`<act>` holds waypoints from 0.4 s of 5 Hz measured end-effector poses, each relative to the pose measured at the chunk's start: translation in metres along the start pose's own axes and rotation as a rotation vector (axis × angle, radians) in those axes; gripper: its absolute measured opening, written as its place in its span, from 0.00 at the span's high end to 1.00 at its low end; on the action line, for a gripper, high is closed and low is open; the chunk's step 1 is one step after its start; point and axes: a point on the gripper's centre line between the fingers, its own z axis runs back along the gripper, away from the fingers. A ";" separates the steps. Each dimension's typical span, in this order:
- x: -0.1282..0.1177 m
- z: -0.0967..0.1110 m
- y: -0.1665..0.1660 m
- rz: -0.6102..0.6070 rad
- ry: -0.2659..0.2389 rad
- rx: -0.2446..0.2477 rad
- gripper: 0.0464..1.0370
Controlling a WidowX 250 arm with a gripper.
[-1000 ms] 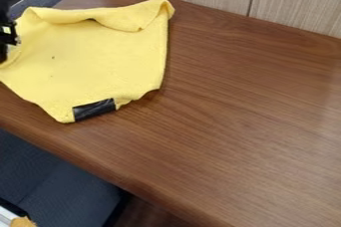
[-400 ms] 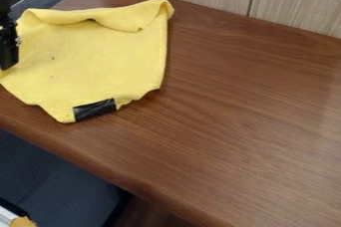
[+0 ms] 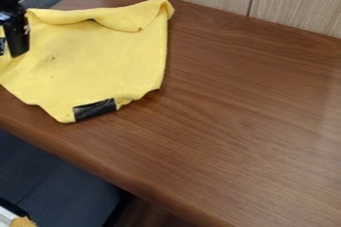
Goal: Unfold the cloth from top right to bottom left
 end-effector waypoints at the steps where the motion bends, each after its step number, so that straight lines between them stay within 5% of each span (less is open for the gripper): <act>1: 0.005 0.015 -0.015 -0.069 -0.035 0.020 0.04; 2: 0.012 0.034 -0.034 -0.158 -0.078 0.035 0.04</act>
